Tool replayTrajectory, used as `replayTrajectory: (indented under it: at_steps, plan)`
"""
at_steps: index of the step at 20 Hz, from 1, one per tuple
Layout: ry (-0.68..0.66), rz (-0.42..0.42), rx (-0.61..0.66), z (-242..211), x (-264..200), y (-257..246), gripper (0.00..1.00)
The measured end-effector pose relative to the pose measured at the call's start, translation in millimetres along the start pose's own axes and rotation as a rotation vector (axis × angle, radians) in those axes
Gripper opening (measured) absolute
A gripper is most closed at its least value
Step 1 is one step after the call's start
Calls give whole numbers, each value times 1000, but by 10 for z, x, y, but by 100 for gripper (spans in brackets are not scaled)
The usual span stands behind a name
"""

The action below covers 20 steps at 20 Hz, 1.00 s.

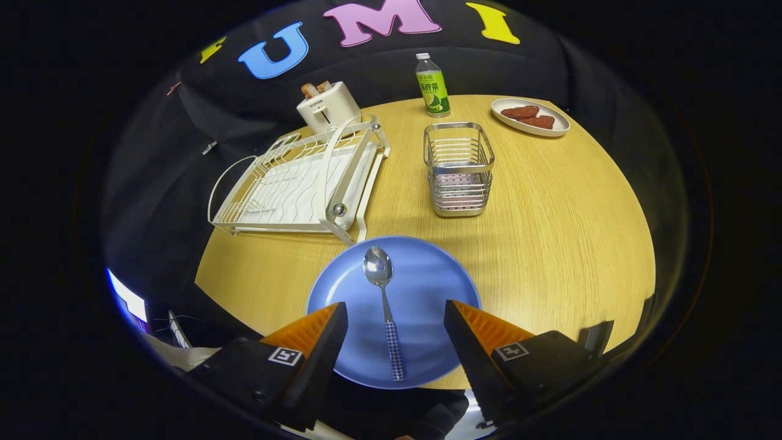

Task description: Take the plate from the dish rack, then take the spoon from the basket and place it into the plate.

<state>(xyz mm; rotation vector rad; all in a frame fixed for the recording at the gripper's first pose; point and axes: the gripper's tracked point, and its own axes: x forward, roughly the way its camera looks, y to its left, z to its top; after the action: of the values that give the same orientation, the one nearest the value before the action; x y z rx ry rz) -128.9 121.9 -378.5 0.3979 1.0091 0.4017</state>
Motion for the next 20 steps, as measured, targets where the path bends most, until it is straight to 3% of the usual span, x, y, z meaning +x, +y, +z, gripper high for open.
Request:
replayTrajectory:
  at_steps: [5, 11, 16, 20]
  plan:
    - [-38, 29, -31, 268, -116, 47, 98]
    - [-177, 78, -132, 1066, -440, 138, 99]
    - [-323, 103, -192, 1821, -939, 79, 99]
    - [-460, 62, -253, 2364, -1452, -203, 99]
